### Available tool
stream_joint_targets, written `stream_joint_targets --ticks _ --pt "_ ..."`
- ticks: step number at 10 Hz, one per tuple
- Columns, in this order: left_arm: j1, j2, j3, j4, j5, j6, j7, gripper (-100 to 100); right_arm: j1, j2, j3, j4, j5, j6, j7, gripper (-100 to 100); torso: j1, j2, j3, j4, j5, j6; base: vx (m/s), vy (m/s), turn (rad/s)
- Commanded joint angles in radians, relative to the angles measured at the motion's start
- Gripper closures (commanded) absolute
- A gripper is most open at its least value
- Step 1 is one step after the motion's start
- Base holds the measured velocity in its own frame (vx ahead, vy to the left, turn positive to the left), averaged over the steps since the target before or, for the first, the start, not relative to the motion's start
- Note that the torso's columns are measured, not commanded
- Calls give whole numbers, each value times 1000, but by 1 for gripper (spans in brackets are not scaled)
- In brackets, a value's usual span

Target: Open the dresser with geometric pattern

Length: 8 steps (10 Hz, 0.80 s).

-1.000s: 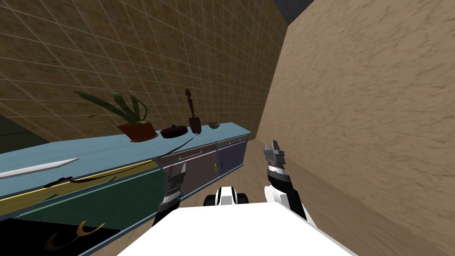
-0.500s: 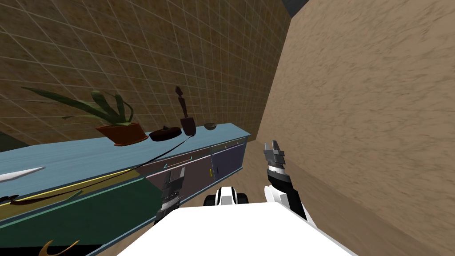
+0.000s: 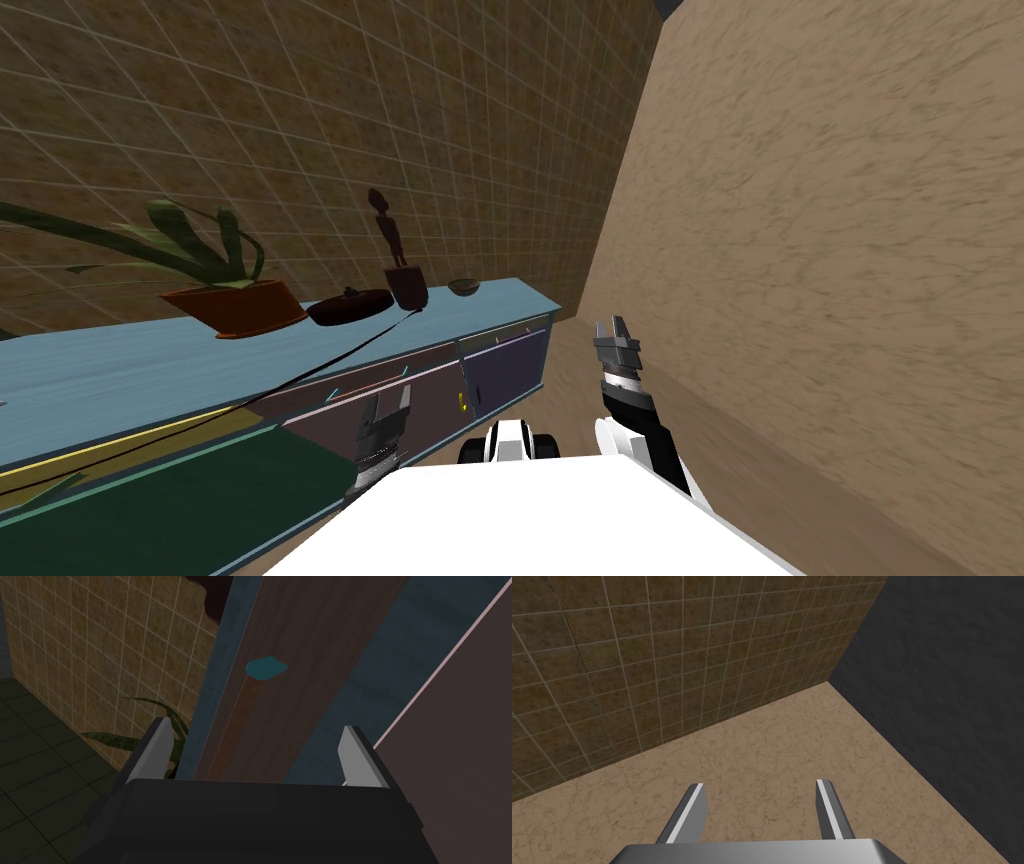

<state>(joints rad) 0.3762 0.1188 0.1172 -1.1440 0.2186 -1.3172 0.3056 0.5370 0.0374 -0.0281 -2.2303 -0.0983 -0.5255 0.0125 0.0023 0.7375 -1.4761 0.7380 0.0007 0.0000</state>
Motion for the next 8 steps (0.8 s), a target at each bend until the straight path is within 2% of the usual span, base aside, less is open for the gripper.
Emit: stream_joint_targets --ticks 1,5,6,7,8 --pt "-6 14 8 -24 7 31 5 -100 0 0 0 0 0 0 0 0 1 3 1 0 0 0 11 -25 11" --pt "-19 47 27 -85 22 113 15 -100 0 0 0 0 0 0 0 0 -3 1 0 0 -1 0 2 -35 11" --pt "-13 43 24 -75 20 97 15 -100 0 0 0 0 0 0 0 0 -2 0 0 0 -1 0 -1 -16 6" --pt "-12 29 16 -50 13 66 9 100 0 0 0 0 0 0 0 0 -2 0 0 0 -1 0 0 17 -23" --pt "-10 24 14 -41 11 54 8 100 0 0 0 0 0 0 0 0 -2 2 0 2 -3 -1 1 30 -25"
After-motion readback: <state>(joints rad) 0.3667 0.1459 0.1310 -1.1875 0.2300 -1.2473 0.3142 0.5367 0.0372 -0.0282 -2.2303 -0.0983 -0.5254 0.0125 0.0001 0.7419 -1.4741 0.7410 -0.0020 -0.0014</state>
